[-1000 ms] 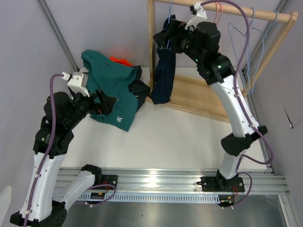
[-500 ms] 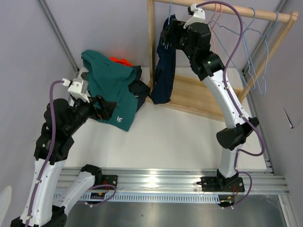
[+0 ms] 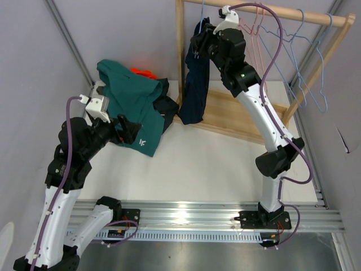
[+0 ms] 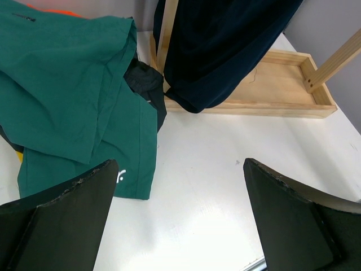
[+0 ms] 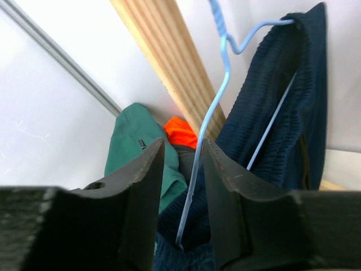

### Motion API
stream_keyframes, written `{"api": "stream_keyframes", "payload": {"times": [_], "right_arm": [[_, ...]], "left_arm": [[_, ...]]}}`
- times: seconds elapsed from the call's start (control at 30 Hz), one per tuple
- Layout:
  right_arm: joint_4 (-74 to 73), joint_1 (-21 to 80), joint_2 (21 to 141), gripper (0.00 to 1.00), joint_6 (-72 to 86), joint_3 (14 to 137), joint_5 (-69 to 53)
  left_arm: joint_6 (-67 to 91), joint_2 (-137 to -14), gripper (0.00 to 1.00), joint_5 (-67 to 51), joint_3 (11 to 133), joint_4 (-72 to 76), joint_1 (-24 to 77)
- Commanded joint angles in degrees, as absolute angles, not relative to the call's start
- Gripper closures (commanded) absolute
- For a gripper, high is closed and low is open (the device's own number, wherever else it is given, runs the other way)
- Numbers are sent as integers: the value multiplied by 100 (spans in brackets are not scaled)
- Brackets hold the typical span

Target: Remove the shorts from the hanger

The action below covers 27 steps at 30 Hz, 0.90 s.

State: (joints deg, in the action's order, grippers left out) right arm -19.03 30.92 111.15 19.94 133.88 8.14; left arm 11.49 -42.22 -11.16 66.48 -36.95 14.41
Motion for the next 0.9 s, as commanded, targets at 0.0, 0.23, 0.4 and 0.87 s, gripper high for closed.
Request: {"api": "stream_keyframes", "payload": {"times": [0.0, 0.23, 0.4, 0.87], "right_arm": [[-1617, 3111, 11206, 59, 2135, 13447, 730], [-1661, 3129, 11347, 72, 2180, 13491, 694], [-1653, 3146, 11312, 100, 2206, 13474, 756], [-1195, 4209, 10081, 100, 766, 13692, 1353]], "left_arm": [[1257, -4131, 1, -1187, 6574, -3507, 1477], [1283, -4078, 1, -1187, 6522, -3542, 1477], [1266, -4052, 1, -1178, 6486, -3516, 1477], [1336, -4192, 1, -1767, 6697, -3032, 1766]]}}
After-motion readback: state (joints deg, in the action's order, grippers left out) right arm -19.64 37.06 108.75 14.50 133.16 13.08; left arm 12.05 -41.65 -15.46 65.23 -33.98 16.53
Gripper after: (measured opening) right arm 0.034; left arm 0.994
